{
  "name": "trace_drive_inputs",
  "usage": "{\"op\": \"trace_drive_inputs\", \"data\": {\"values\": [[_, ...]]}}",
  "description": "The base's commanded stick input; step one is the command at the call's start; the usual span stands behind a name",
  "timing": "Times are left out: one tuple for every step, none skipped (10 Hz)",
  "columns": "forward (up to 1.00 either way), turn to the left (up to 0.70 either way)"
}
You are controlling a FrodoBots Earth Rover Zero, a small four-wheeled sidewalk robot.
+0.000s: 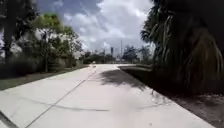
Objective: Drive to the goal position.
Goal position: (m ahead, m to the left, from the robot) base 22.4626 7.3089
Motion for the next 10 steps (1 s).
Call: {"op": "trace_drive_inputs", "data": {"values": [[0.84, 0.00], [0.84, 0.00], [0.84, 0.00], [0.84, 0.00], [0.84, 0.00], [0.84, 0.00], [0.84, 0.00], [0.84, 0.00], [0.84, 0.00], [0.84, 0.00]]}}
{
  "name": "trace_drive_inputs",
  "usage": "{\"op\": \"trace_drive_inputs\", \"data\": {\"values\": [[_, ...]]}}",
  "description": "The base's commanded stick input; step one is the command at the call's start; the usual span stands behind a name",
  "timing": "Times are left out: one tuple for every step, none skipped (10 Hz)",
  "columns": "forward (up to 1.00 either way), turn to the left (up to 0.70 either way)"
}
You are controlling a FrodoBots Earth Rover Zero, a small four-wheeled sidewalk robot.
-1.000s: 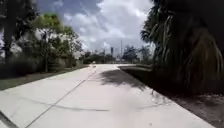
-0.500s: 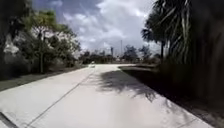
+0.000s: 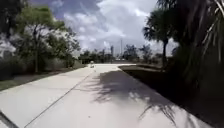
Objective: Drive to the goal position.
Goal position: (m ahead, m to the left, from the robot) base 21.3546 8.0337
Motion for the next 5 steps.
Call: {"op": "trace_drive_inputs", "data": {"values": [[0.84, 0.00], [0.84, 0.00], [0.84, 0.00], [0.84, 0.00], [0.84, 0.00]]}}
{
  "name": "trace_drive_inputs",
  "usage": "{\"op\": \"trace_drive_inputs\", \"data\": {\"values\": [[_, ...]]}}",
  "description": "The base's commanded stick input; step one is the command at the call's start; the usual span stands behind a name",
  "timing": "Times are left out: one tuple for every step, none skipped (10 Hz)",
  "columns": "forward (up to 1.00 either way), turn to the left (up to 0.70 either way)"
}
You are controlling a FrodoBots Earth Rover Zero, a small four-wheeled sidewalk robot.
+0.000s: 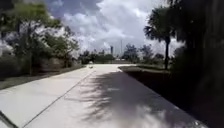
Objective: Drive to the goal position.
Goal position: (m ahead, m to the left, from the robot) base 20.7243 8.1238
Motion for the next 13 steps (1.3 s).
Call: {"op": "trace_drive_inputs", "data": {"values": [[0.84, 0.00], [0.84, 0.00], [0.84, 0.00], [0.84, 0.00], [0.84, 0.00], [0.84, 0.00], [0.84, 0.00], [0.84, 0.00], [0.84, 0.00], [0.84, 0.00], [0.84, 0.00], [0.84, 0.00], [0.84, 0.10]]}}
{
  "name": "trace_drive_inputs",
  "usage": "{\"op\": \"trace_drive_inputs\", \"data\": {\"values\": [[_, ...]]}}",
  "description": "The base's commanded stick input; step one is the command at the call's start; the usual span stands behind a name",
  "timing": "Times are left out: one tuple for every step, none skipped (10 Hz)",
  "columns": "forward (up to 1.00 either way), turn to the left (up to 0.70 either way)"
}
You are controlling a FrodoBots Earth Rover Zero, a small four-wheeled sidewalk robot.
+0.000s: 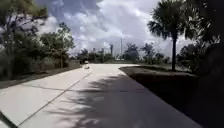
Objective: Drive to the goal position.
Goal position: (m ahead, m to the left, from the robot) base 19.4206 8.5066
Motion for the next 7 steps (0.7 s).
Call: {"op": "trace_drive_inputs", "data": {"values": [[0.84, 0.28], [0.84, 0.26], [0.84, 0.00], [0.84, 0.00], [0.84, 0.00], [0.84, 0.00], [0.84, 0.00]]}}
